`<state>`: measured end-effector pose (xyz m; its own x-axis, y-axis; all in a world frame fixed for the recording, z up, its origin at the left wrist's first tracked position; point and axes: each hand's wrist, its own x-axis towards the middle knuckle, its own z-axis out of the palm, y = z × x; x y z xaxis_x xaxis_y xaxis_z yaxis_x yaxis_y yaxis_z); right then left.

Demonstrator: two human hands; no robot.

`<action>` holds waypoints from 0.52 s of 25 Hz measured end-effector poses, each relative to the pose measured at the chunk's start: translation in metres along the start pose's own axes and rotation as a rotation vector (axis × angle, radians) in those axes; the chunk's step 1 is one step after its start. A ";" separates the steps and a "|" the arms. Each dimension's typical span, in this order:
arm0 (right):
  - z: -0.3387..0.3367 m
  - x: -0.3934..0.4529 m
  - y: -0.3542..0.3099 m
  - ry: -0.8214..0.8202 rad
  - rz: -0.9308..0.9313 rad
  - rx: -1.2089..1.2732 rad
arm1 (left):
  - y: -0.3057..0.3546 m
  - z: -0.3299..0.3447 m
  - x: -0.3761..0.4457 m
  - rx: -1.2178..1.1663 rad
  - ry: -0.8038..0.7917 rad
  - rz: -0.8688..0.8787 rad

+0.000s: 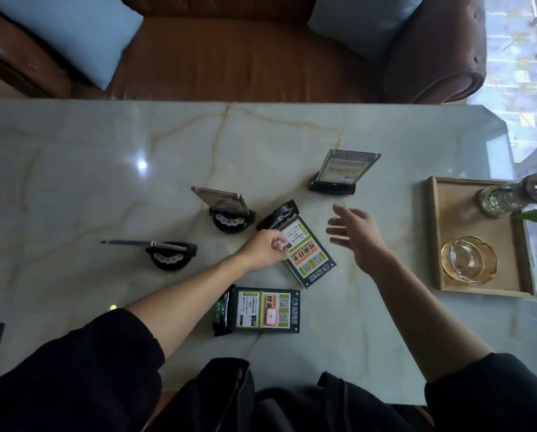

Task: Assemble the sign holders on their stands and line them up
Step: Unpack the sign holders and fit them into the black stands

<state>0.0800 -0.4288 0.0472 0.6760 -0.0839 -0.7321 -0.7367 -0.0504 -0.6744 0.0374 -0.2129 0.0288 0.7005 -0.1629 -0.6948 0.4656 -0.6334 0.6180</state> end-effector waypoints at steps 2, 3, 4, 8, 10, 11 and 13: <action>0.013 -0.016 0.035 -0.114 0.092 -0.144 | -0.018 0.006 -0.008 0.154 -0.048 -0.014; 0.018 -0.025 0.053 -0.139 0.125 -0.207 | -0.026 0.008 -0.011 0.230 -0.074 -0.019; 0.024 -0.033 0.069 -0.142 0.149 -0.243 | -0.033 0.010 -0.014 0.292 -0.105 -0.021; 0.040 -0.066 0.128 -0.055 0.251 -0.199 | -0.061 0.017 -0.023 0.409 -0.229 -0.017; 0.046 -0.077 0.152 0.025 0.282 -0.229 | -0.072 0.020 -0.027 0.454 -0.237 0.008; 0.050 -0.081 0.161 0.067 0.301 -0.230 | -0.076 0.020 -0.028 0.480 -0.234 0.030; 0.058 -0.089 0.174 0.109 0.355 -0.172 | -0.082 0.022 -0.029 0.511 -0.230 0.065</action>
<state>-0.1073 -0.3721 -0.0112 0.3799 -0.2305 -0.8959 -0.9226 -0.1640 -0.3491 -0.0334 -0.1728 -0.0097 0.5569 -0.3384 -0.7585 0.0643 -0.8929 0.4456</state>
